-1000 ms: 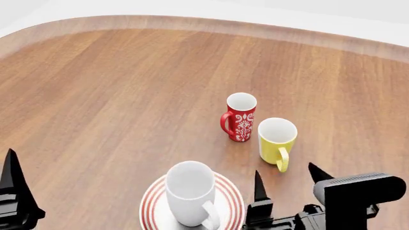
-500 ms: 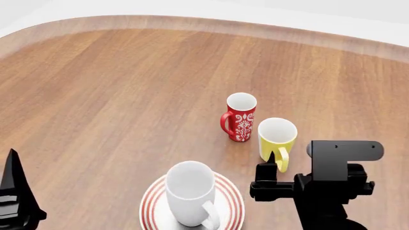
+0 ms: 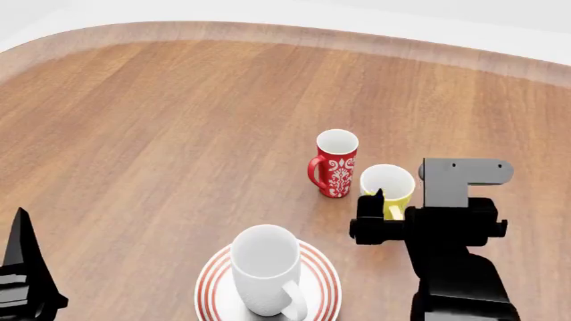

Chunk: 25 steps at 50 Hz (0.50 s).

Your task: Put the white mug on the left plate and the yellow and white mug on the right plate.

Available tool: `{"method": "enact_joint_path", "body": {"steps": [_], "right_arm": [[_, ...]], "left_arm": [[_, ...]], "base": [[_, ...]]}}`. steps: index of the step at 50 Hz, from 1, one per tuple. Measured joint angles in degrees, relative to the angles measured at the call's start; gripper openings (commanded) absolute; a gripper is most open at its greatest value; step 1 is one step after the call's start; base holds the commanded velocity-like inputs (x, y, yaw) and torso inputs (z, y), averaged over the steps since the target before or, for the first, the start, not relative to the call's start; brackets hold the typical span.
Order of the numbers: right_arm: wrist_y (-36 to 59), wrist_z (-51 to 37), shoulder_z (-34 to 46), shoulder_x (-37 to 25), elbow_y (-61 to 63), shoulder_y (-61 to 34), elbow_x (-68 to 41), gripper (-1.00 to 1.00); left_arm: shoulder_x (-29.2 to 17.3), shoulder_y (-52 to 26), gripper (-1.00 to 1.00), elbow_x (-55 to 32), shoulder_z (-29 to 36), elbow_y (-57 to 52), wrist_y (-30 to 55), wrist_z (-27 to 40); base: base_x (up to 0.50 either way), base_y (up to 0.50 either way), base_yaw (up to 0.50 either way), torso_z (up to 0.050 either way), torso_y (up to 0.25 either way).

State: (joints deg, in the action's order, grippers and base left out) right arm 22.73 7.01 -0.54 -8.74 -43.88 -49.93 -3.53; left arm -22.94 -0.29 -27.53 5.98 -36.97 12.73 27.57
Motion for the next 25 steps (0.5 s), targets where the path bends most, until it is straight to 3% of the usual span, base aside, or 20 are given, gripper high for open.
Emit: {"method": "enact_joint_path", "body": {"steps": [10, 16, 25], "right_arm": [[-6.16, 0.48, 0.22, 0.37, -19.65, -11.51, 1.11, 1.00], [-7.07, 1.13, 0.06, 0.28, -24.74, -15.09, 1.82, 1.00], [-7.11, 1.12, -0.21, 0.61, -28.54, -17.88, 2.63, 1.00]], "left_arm": [[0.15, 0.44, 1.00, 1.19, 1.18, -0.93, -0.59, 0.07], [0.31, 1.02, 1.00, 1.63, 1.91, -1.70, -1.35, -0.09], [-0.20, 0.92, 1.00, 1.10, 1.65, -1.71, -1.48, -0.31]], "base": [[0.00, 0.00, 0.00, 0.000, 0.000], [0.00, 0.00, 0.00, 0.019, -0.214], [0.00, 0.00, 0.00, 0.000, 0.000]]}}
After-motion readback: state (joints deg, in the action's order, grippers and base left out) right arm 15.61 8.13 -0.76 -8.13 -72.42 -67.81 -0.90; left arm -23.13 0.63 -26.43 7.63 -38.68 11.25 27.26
